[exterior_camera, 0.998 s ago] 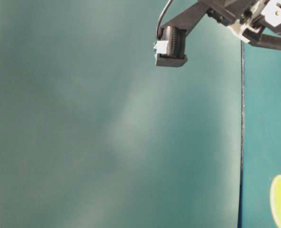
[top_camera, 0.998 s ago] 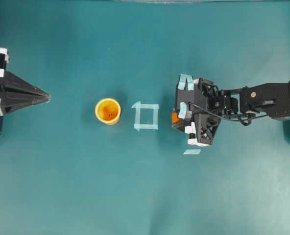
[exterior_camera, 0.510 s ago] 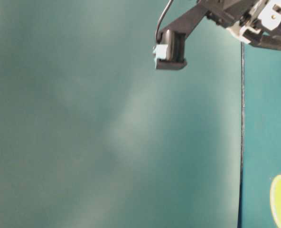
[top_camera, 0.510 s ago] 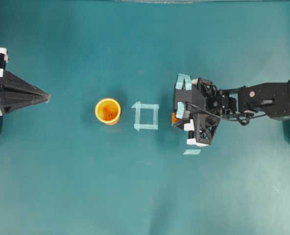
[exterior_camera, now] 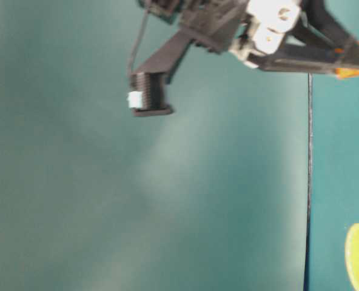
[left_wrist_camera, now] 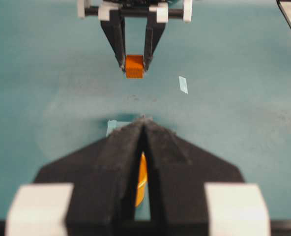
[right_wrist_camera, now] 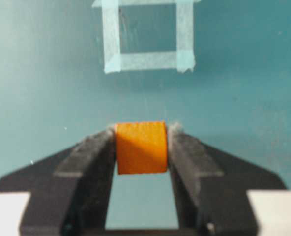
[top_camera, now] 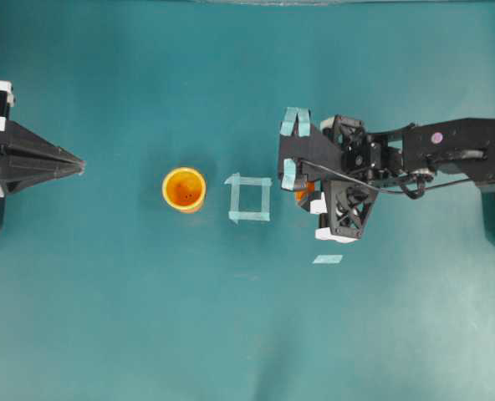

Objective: Move the block backward with right arm.
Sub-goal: 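Lift the orange cube and carry it backward, away from the tape square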

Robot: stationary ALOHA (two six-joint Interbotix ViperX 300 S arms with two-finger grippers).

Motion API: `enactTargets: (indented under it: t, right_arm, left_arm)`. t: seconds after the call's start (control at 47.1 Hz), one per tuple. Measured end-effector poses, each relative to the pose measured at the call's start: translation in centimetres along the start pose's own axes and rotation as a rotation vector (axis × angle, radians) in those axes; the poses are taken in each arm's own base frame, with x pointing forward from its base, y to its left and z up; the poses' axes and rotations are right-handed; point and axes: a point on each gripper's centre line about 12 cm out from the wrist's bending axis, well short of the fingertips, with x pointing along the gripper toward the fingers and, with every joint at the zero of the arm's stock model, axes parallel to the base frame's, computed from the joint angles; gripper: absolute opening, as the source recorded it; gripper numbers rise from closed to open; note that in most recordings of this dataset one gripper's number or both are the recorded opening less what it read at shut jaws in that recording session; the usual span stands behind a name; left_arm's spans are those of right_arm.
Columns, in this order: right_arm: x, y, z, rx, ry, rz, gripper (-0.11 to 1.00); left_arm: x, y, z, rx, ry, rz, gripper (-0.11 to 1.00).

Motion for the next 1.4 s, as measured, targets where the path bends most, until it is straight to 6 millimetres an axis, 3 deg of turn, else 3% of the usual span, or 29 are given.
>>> enactTargets:
  t: [0.319,0.807,1.402]
  right_arm:
    - [-1.8,-1.8,2.1,0.039,-0.059,-0.027,0.4]
    - [-3.1,-9.7,2.8,0.129,-0.092,-0.181,0.4]
    - [-5.3,-16.7,2.8,0.251,-0.145,-0.309,0.4]
  left_arm:
    - [0.0,0.0,0.0,-0.003,-0.002,0.002,0.0]
    - [-0.1,0.0,0.1,-0.002,-0.006,0.002,0.0]
    - [-0.6,0.0,0.3,-0.003,0.003,0.002,0.0]
